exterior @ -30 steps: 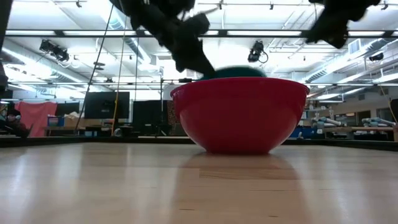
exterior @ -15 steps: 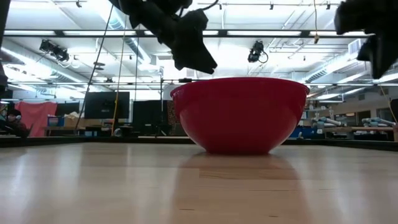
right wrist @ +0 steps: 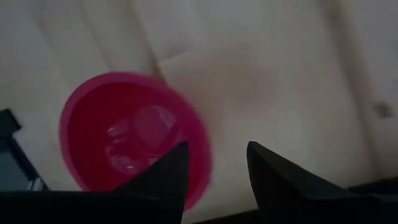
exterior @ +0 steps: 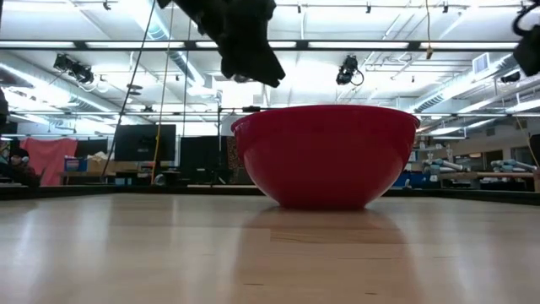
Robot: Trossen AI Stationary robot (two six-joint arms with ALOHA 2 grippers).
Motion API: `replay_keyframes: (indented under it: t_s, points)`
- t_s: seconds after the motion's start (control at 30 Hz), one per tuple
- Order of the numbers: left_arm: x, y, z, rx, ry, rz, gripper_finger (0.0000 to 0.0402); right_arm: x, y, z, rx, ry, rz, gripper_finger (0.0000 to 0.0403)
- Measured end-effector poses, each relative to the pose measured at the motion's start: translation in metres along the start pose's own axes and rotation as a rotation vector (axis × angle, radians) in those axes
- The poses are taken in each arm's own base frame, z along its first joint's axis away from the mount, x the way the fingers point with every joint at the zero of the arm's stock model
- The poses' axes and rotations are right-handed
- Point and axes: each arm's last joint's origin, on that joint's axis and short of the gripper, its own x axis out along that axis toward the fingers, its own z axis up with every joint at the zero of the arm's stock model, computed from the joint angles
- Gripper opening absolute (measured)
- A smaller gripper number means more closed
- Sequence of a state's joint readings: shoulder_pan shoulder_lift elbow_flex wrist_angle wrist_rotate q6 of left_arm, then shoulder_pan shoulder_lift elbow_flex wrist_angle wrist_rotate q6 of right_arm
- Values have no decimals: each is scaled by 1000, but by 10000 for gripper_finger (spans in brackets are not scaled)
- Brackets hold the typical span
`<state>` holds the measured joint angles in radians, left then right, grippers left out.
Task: Nest bowls inside each other
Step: Stack the pink bowl on top of the blue bowl
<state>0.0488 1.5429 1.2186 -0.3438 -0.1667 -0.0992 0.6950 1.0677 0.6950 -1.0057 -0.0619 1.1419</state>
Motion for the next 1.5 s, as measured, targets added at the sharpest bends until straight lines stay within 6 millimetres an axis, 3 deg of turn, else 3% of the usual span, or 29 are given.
replay_keyframes:
  t_s: [0.17,0.37,0.53,0.63,0.83,0.93,1.03,1.13,1.2,1.33,1.5]
  points:
    - [-4,-21,-3,21,1,-28,173,17,9,-8,-4,0,4,165]
    - [-8,-25,-9,14,51,40,173,32,12,-10,27,33,-75,151]
    - [-13,-21,-19,-5,133,145,173,38,15,-10,13,98,-79,97]
    - [-18,-17,-24,-45,173,232,172,37,15,-8,3,132,-50,29]
    - [-21,-13,-33,-52,256,307,172,11,20,8,-15,-24,85,26]
    - [-21,-13,-37,-42,296,317,172,-27,32,22,-132,-209,179,21]
    - [-21,-13,-37,-42,297,318,172,-65,34,38,-227,-523,109,21]
    - [-20,-13,-37,-45,287,316,172,-88,19,67,-24,-833,-104,21]
    - [-19,-14,-34,-55,262,311,172,-90,5,92,92,-865,-171,21]
    - [-16,-15,-31,-58,227,300,172,-81,-9,142,109,-857,-142,21]
    - [-13,-22,-35,2,255,287,172,-52,-25,186,145,-753,-86,31]
